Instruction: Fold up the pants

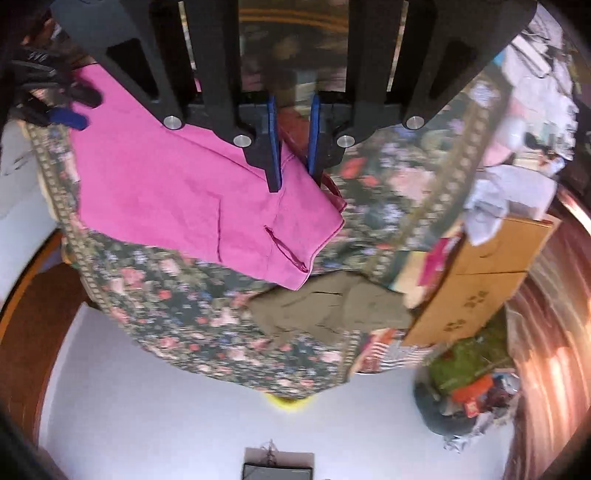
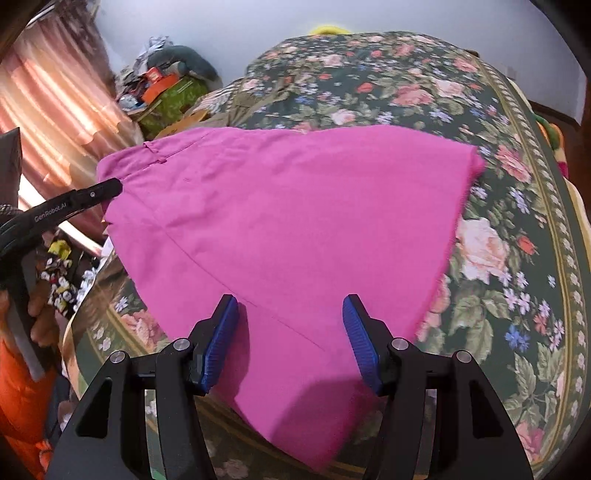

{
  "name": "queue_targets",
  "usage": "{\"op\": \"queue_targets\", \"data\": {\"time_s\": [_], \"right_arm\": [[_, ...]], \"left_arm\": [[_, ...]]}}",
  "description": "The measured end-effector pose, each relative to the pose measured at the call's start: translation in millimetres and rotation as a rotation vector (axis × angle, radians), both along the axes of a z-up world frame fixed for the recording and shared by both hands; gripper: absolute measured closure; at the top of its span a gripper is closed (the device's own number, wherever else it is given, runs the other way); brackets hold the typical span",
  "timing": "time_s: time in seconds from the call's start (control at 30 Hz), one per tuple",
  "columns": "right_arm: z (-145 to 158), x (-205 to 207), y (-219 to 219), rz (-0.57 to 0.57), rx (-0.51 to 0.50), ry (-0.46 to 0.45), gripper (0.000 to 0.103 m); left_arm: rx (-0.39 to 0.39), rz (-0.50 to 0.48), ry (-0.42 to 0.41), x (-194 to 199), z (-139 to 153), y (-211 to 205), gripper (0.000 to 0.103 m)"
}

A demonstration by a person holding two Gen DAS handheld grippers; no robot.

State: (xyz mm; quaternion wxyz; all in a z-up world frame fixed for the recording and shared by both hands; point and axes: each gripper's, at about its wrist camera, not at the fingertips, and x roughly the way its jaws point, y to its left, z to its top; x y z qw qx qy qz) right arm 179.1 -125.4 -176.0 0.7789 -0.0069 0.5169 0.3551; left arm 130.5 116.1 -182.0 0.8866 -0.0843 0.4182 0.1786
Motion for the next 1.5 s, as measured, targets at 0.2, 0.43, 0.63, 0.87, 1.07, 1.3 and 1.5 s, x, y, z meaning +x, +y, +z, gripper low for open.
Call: {"op": "queue_targets", "data": {"time_s": [0.2, 0.43, 0.63, 0.87, 1.07, 1.3, 1.5], "right_arm": [[-3.0, -0.7, 11.0, 0.025, -0.015, -0.013, 0.048], [1.5, -3.9, 1.7, -0.006, -0.045, -0.017, 0.048], [10.1, -10.4, -30.8, -0.075, -0.012, -0.01, 0.048], [26.3, -15.8, -63.5, -0.153, -0.009, -0.053, 0.048], [29.1, -17.3, -79.3, -0.184, -0.022, -0.067, 0.048], [25.7, -24.5, -76.8, -0.139, -0.074, -0.091, 0.048], [26.9, -24.5, -73.7, -0.14, -0.06, -0.094, 0.048]], "left_arm": [[0.125, -0.022, -0.044, -12.0, 13.8, -1.2, 0.09], [0.263, -0.233, -0.173, -1.7, 58.0, -67.5, 0.09], [0.17, -0.446, -0.177, 19.9, 69.7, -119.9, 0.09], [0.0, -0.607, -0.044, 50.8, 44.8, -165.5, 0.09], [-0.149, -0.66, 0.09, 66.4, 8.7, -187.6, 0.09], [-0.119, -0.702, 0.154, 60.9, -15.0, -207.0, 0.09], [-0.154, -0.722, 0.146, 57.2, -1.0, -201.1, 0.073]]}}
